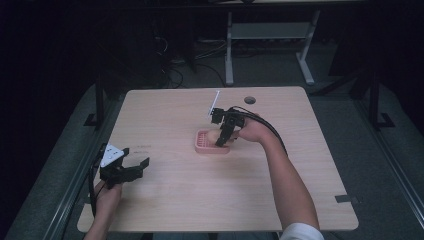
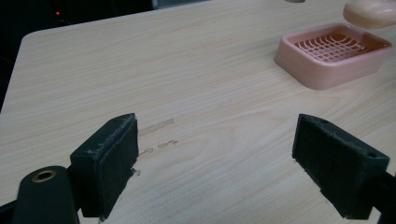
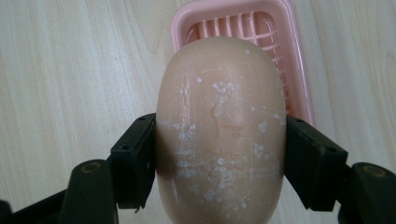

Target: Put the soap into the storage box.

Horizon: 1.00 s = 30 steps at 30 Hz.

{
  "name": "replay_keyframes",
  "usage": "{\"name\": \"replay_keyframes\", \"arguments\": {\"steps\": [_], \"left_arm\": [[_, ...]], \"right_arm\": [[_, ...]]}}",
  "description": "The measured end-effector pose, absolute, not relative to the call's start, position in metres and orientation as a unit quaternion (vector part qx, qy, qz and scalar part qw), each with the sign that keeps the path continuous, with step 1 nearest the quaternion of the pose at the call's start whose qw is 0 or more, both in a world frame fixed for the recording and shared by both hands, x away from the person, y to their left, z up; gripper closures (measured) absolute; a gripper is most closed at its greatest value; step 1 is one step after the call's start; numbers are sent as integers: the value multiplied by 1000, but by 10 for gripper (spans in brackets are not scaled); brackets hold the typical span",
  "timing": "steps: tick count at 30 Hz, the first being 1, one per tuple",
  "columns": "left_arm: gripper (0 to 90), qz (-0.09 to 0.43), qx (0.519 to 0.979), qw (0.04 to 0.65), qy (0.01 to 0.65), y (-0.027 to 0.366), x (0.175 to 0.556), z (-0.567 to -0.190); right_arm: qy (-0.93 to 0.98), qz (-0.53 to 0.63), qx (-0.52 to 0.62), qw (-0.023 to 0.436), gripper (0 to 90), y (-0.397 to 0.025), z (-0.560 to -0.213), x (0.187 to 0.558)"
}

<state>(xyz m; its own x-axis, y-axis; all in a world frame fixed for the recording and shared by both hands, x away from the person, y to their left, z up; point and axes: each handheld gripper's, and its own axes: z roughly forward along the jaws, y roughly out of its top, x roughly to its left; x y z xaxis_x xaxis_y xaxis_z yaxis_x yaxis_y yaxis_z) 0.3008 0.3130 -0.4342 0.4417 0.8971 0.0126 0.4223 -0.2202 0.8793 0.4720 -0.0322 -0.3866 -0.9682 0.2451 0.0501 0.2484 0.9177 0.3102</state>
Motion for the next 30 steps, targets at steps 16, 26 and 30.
{"name": "replay_keyframes", "arguments": {"steps": [16, 26, 30], "left_arm": [[142, 274, 731, 433, 451, 313, 301, -434], [142, 274, 731, 434, 450, 312, 301, -434], [142, 274, 731, 434, 450, 312, 301, -435]], "right_arm": [[-982, -144, -125, 9, 319, -16, -395, 484], [-985, -123, -122, 14, 319, -5, -408, 488], [-985, -120, -121, 14, 319, -4, -410, 489]]}}
